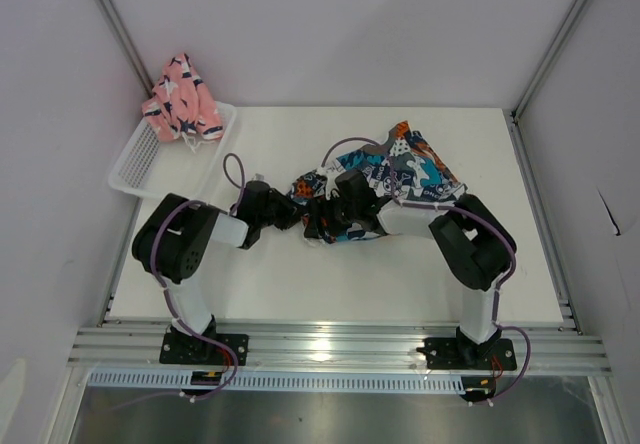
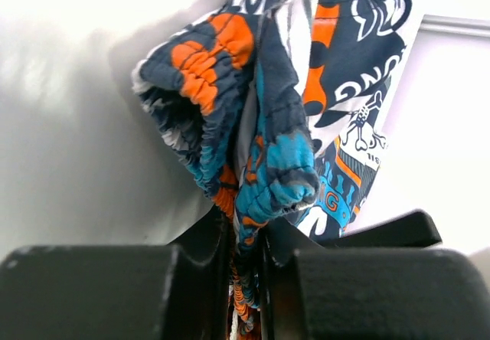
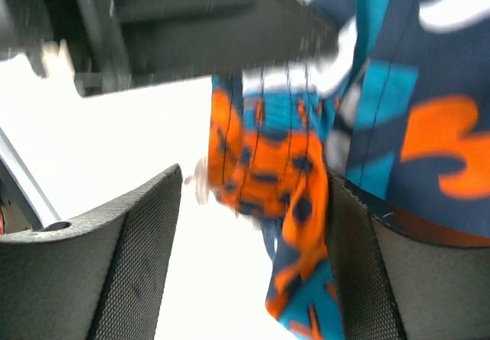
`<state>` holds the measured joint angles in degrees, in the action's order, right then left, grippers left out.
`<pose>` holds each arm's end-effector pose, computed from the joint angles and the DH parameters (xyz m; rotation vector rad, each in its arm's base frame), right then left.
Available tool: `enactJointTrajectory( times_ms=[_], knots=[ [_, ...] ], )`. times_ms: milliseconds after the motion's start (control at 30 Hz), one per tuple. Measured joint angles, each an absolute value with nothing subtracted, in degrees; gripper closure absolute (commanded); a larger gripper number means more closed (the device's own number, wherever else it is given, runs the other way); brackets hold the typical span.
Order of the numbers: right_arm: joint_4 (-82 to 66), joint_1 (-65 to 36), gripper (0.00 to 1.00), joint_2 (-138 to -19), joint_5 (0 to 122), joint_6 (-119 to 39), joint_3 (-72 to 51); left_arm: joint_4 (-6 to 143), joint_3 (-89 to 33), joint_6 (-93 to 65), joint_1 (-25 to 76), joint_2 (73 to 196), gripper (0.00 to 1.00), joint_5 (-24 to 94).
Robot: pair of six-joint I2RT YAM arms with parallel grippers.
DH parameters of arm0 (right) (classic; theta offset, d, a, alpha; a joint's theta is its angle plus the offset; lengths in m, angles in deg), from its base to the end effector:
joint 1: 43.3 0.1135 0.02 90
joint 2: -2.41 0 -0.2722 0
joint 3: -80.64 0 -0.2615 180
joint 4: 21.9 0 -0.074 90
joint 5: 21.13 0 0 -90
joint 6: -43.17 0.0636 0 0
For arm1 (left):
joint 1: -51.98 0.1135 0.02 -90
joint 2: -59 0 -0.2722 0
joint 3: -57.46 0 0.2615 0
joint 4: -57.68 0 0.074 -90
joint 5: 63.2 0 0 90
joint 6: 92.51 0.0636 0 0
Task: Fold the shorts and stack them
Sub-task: Fold the shorts
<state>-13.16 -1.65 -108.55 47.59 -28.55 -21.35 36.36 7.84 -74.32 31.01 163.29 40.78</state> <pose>0.3107 0.3072 0.1368 -0.6909 2.3321 0.9374 0.3230 -0.1402 0.0893 -0.8804 2.2192 -1.1312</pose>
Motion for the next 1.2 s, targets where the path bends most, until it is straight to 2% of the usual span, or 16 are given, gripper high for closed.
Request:
enactJointTrajectory(
  times_ms=[100, 233, 267, 333, 367, 400, 700, 800, 867, 900, 967, 1200],
  knots=[
    [-11.82, -2.29, 0.27, -105.33, 48.29, -28.68, -22.92, 40.22, 5.13, -71.32, 31.88, 163.29, 0.96, 42.09],
    [-11.04, -4.08, 0.35, -100.07, 48.49, -28.39, -24.71, 47.35, 1.11, -66.71, 33.61, 163.29, 0.98, 43.31],
    [-11.04, -4.87, 0.46, -98.76, 48.49, -28.22, -25.17, 49.23, 0.19, -65.71, 33.89, 163.29, 0.98, 43.47],
    [-11.14, -6.61, 0.57, -97.12, 48.38, -27.58, -25.5, 53.71, -1.95, -62.73, 34.28, 163.25, 0.99, 43.51],
    [-11.41, -7.36, 0.7, -96.88, 48.21, -27.23, -25.5, 56.05, -3.05, -61.31, 34.48, 163.25, 0.99, 43.51],
    [-11.73, -8.1, 0.75, -96.88, 47.99, -26.86, -25.5, 58.17, -4.01, -59.87, 34.52, 163.25, 1.0, 43.56],
    [-13.61, -10.26, 0.97, -102.58, 43.46, -21.14, -27.01, 68.46, -7.53, -48.81, 36.86, 163.09, 1.0, 47.58],
    [-12.32, -12.34, 0.93, -104.0, 43.57, -19.58, -27.18, 71.09, -7.46, -45.29, 38.65, 161.85, 1.0, 48.04],
    [-12.15, -13.59, 0.68, -103.94, 43.88, -18.56, -27.75, 72.62, -7.22, -43.35, 39.75, 160.67, 1.0, 48.01],
    [-12.24, -14.13, 0.61, -103.65, 44.16, -18.05, -28.3, 73.53, -7.11, -42.21, 40.47, 159.99, 1.0, 47.99],
    [-11.89, -15.71, 0.54, -102.6, 44.75, -17.86, -29.5, 75.0, -7.09, -40.2, 41.76, 158.72, 0.99, 47.84],
    [-5.51, -24.38, 0.51, -93.6, 47.81, -18.86, -30.59, 77.08, -3.99, -34.41, 43.14, 153.61, 1.0, 43.75]
  ],
)
